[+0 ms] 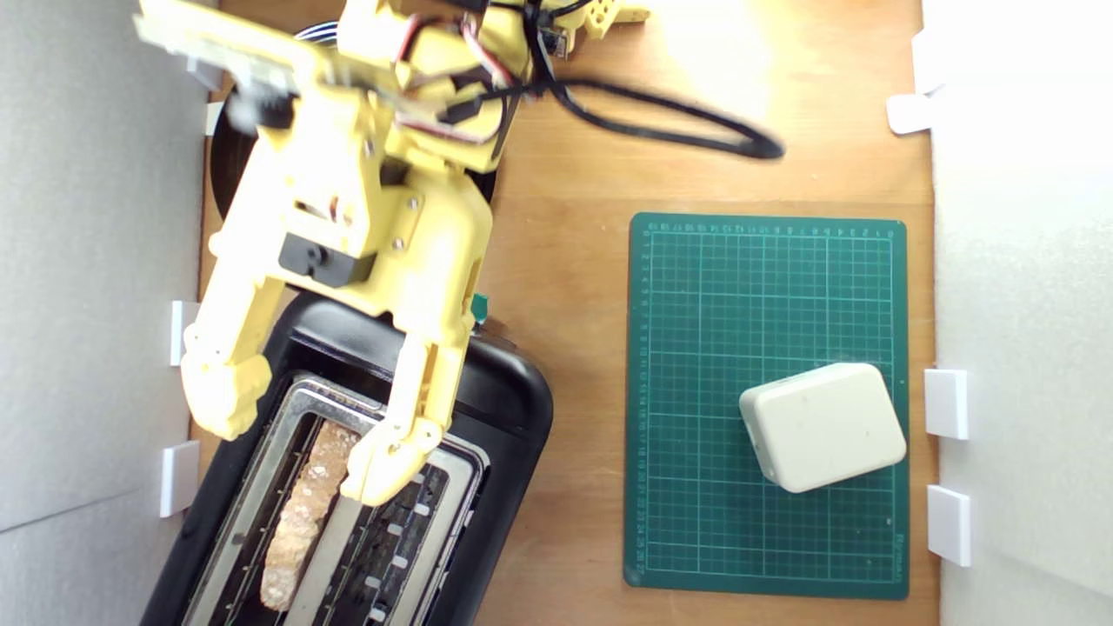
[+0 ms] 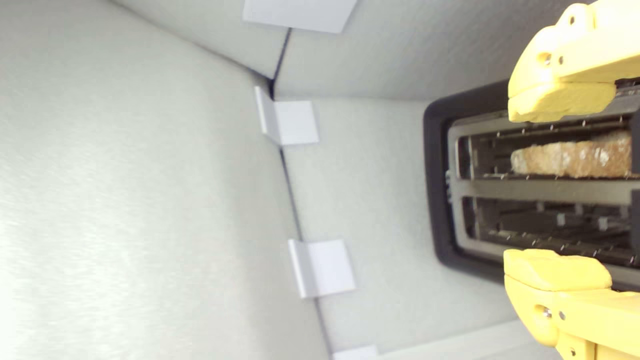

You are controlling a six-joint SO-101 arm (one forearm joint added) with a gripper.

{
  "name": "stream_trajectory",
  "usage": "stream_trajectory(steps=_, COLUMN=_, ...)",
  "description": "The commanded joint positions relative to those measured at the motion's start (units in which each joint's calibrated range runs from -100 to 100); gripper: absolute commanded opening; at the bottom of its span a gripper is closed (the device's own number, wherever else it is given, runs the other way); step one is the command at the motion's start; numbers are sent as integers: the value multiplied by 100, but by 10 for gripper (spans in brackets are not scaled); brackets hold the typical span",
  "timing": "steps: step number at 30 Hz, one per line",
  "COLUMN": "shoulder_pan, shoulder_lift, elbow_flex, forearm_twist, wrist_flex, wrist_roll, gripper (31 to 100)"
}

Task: Pick bread and place in toaster

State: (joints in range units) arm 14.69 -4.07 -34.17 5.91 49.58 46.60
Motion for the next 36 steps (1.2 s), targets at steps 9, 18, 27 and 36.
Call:
stream_trajectory(steps=9, shoulder_pan=-1485, shoulder_lift=-1464, elbow_flex=98, forearm_twist=-83, wrist_flex=-222, wrist_roll=-2936, gripper=873)
stream_trajectory(steps=18, shoulder_pan=-2041, shoulder_lift=-1806, elbow_flex=180, forearm_twist=-11, wrist_flex=102, wrist_roll=-4385, gripper=873)
stream_trajectory(steps=27, shoulder_pan=-2863, shoulder_lift=-2962, elbow_flex=2150, forearm_twist=-74, wrist_flex=776, wrist_roll=-4197, gripper=836)
stream_trajectory(steps=36, shoulder_pan=-3065, shoulder_lift=-4767, elbow_flex=5455, forearm_twist=-74, wrist_flex=776, wrist_roll=-3522, gripper=640)
